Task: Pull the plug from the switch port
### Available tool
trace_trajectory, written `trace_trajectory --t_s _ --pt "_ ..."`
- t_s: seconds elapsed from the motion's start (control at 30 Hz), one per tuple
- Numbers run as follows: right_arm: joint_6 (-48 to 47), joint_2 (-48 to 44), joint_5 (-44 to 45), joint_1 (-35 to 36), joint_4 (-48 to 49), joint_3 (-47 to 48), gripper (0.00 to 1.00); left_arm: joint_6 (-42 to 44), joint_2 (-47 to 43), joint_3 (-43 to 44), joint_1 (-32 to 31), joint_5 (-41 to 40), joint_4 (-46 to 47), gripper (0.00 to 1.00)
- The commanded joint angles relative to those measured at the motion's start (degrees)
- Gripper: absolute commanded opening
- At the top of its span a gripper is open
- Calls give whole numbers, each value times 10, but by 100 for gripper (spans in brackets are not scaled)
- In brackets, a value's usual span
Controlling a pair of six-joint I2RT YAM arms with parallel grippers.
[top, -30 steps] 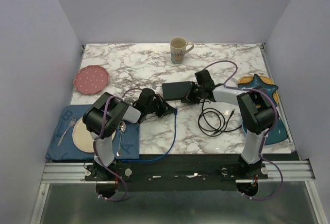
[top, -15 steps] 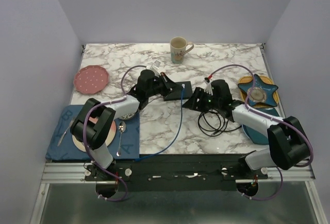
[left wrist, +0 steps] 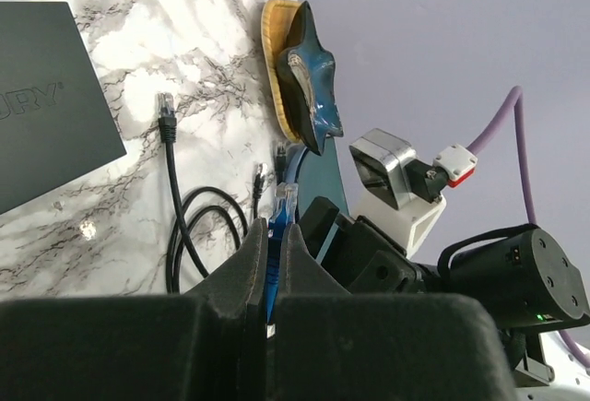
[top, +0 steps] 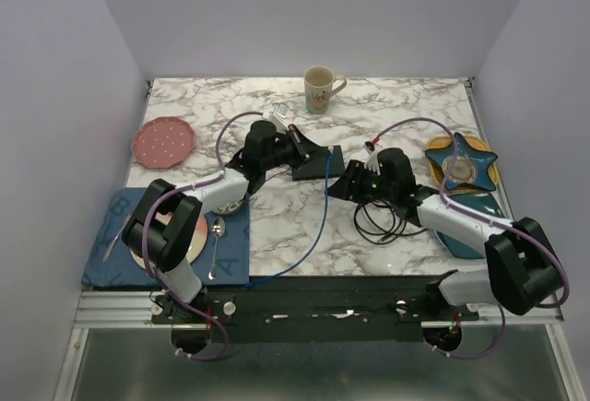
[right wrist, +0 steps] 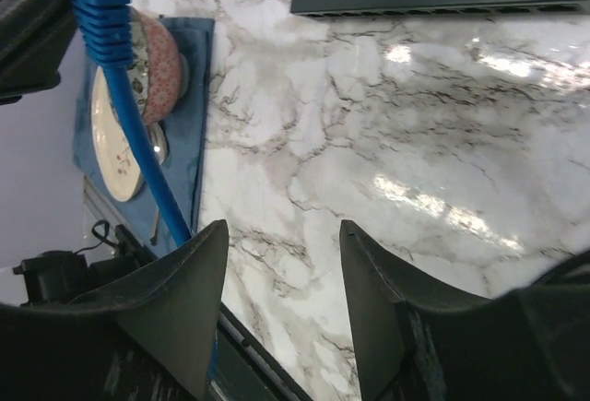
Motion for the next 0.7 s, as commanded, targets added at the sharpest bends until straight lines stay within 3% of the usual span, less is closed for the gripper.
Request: trace_trajectory --t_s 0.0,0.17,0.67 --pt "-30 -92 92 4 -26 -58 60 23 -23 11 3 10 -23 0" --pt "-48 -188 29 4 36 -100 62 20 -9 28 8 31 -16 0" --pt "-29 -97 -21 28 93 -61 62 8 0 16 -3 61 26 0"
